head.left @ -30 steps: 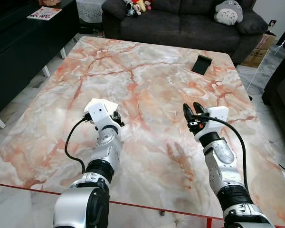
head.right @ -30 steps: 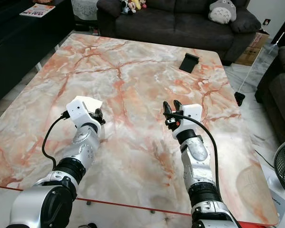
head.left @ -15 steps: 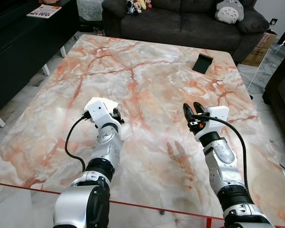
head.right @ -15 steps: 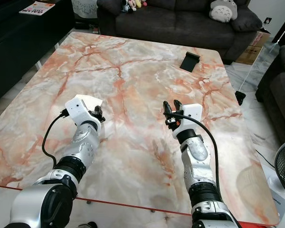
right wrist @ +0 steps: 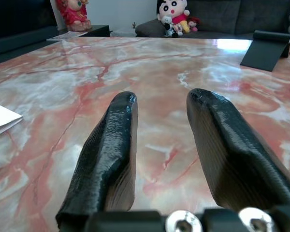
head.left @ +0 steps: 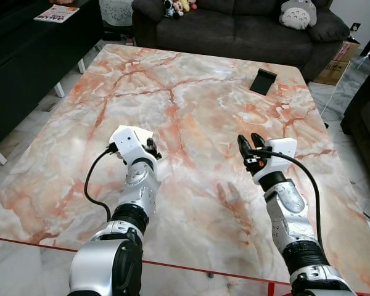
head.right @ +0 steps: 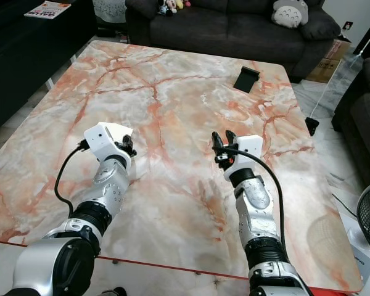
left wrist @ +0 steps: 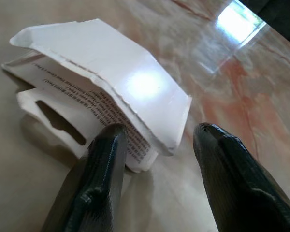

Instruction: Picking trash to rubbish bin

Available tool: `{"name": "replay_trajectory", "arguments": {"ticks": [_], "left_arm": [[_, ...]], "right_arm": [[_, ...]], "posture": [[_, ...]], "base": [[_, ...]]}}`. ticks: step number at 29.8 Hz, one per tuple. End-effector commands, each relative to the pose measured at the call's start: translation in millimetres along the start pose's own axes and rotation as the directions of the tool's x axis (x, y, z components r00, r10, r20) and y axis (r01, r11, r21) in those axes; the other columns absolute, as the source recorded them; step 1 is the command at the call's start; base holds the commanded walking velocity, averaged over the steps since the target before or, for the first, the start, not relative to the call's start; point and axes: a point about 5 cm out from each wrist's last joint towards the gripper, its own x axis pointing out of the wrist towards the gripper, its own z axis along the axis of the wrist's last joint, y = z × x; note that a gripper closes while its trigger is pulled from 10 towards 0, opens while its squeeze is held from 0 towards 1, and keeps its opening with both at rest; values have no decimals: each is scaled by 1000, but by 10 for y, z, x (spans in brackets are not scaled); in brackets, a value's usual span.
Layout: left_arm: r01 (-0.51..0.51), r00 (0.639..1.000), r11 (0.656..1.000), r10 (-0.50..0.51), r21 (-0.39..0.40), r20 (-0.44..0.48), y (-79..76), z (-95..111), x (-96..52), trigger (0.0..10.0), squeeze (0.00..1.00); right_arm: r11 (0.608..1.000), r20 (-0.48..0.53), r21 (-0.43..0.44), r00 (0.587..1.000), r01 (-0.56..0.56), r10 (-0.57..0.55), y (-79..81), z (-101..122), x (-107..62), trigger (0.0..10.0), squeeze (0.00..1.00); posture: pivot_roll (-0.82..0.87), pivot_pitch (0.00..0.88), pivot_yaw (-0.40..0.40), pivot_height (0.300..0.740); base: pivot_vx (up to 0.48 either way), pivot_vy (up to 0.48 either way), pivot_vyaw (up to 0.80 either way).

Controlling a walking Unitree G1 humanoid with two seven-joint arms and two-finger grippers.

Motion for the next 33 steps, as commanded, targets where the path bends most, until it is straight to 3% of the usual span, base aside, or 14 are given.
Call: {"name": "replay_trajectory", "arguments": {"ticks": [1, 15, 33], "left_arm": [[6, 1000, 1000, -6, -7, -10, -36, 4, 9, 10000, 0], [49, 998, 998, -47, -43, 49, -63, 173, 63, 10000, 0], [42, 999, 996, -40, -75, 19, 12, 124, 77, 10000, 0]], "right_arm": [[1000, 4, -9, 1000, 3, -3, -28, 25, -18, 10000, 0], [1000, -3, -16, 1000, 5, -5, -49, 18, -66, 10000, 0], [1000, -15, -23, 1000, 3, -4, -62, 12, -131, 10000, 0]], "posture": [[-128, 111, -105, 740], [-149, 123, -114, 740], [-187, 141, -126, 740]], "base": [[0, 0, 0], [0, 0, 0], [0, 0, 0]]}}
